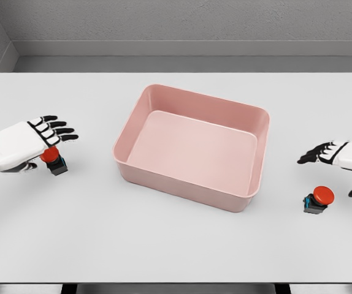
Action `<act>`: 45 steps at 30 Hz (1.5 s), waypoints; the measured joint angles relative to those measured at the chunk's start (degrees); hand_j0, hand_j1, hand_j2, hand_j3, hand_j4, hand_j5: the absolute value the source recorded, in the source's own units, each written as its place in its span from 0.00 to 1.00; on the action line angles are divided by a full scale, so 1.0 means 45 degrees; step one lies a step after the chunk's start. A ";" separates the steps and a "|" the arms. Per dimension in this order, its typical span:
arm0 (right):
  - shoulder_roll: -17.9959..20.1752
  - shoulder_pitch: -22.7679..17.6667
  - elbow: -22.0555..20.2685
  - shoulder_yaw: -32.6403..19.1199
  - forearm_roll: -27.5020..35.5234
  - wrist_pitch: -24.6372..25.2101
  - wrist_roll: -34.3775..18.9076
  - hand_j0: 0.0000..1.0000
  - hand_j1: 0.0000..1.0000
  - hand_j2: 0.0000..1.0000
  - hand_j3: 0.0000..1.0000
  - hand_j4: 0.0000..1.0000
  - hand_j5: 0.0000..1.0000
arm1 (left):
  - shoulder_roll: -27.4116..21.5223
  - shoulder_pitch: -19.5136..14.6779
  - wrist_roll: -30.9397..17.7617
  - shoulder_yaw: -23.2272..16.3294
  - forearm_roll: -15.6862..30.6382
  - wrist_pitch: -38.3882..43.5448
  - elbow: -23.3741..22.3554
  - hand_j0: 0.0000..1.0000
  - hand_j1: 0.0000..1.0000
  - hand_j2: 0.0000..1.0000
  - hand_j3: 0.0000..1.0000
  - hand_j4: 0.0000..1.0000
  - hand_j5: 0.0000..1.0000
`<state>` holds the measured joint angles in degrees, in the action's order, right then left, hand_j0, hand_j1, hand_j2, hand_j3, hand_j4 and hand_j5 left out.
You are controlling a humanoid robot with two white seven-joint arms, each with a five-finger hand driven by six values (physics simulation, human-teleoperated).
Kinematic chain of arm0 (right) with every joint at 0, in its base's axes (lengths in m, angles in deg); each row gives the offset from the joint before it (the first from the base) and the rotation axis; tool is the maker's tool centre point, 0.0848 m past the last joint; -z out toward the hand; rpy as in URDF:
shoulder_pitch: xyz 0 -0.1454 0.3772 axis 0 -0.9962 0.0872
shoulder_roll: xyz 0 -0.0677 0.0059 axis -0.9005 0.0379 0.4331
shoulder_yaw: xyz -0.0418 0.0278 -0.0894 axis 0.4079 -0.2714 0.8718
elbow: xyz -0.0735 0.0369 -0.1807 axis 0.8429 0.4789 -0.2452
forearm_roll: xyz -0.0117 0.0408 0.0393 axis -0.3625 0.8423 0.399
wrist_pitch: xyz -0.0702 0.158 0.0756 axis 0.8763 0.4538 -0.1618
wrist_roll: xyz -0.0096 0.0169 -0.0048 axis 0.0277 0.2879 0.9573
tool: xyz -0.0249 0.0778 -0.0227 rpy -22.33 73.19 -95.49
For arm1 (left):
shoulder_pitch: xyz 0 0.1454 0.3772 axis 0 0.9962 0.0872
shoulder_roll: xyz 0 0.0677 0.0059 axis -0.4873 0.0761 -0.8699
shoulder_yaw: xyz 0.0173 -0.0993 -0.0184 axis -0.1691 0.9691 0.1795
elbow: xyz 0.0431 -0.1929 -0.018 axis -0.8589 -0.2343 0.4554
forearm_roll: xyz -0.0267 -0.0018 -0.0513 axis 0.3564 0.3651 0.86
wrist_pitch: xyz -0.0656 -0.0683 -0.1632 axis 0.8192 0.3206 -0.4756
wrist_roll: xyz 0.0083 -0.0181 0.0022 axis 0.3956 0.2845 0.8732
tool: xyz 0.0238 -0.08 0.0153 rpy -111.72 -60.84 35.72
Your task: Put the industrial switch in the basket with both arms
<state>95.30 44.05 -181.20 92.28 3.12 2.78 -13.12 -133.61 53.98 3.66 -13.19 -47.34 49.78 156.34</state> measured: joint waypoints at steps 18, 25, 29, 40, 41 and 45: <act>-0.0076 -0.0703 -0.0245 0.0012 0.0002 0.0003 0.0160 1.00 1.00 1.00 1.00 1.00 1.00 | 0.0306 -0.0254 -0.0740 -0.0635 -0.0080 -0.0004 -0.0286 1.00 1.00 1.00 1.00 1.00 1.00; -0.0105 -0.0938 -0.0273 0.0030 0.0002 0.0005 0.0417 0.97 0.97 0.97 0.97 0.97 0.97 | 0.0578 -0.0508 -0.0725 -0.0972 -0.0341 -0.0003 -0.0484 1.00 1.00 1.00 1.00 1.00 1.00; -0.0112 -0.1192 -0.0280 0.0041 0.0000 0.0004 0.0433 0.95 0.95 0.95 0.95 0.95 0.95 | 0.0631 -0.0723 -0.0722 -0.1138 -0.0399 -0.0003 -0.0760 1.00 1.00 1.00 1.00 1.00 1.00; -0.0411 -0.1211 -0.0278 0.0076 -0.0013 0.0005 0.0375 0.91 0.91 0.91 0.91 0.91 0.91 | 0.0644 -0.0723 -0.0693 -0.1232 -0.0414 -0.0004 -0.0948 0.75 0.75 0.75 0.75 0.75 0.75; -0.0482 -0.1289 -0.0275 0.0084 -0.0022 0.0005 0.0363 0.90 0.90 0.90 0.90 0.90 0.90 | 0.0639 -0.0723 -0.0678 -0.1233 -0.0410 -0.0004 -0.0951 0.71 0.71 0.71 0.71 0.71 0.71; -0.0602 -0.1387 -0.0259 0.0098 -0.0034 0.0005 0.0327 0.85 0.85 0.85 0.85 0.85 0.85 | 0.0618 -0.0723 -0.0626 -0.1234 -0.0386 -0.0004 -0.0961 0.52 0.52 0.52 0.52 0.52 0.52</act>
<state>92.59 37.81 -182.37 92.72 2.97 2.80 -11.65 -130.83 50.73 0.84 -18.74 -49.08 49.76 152.02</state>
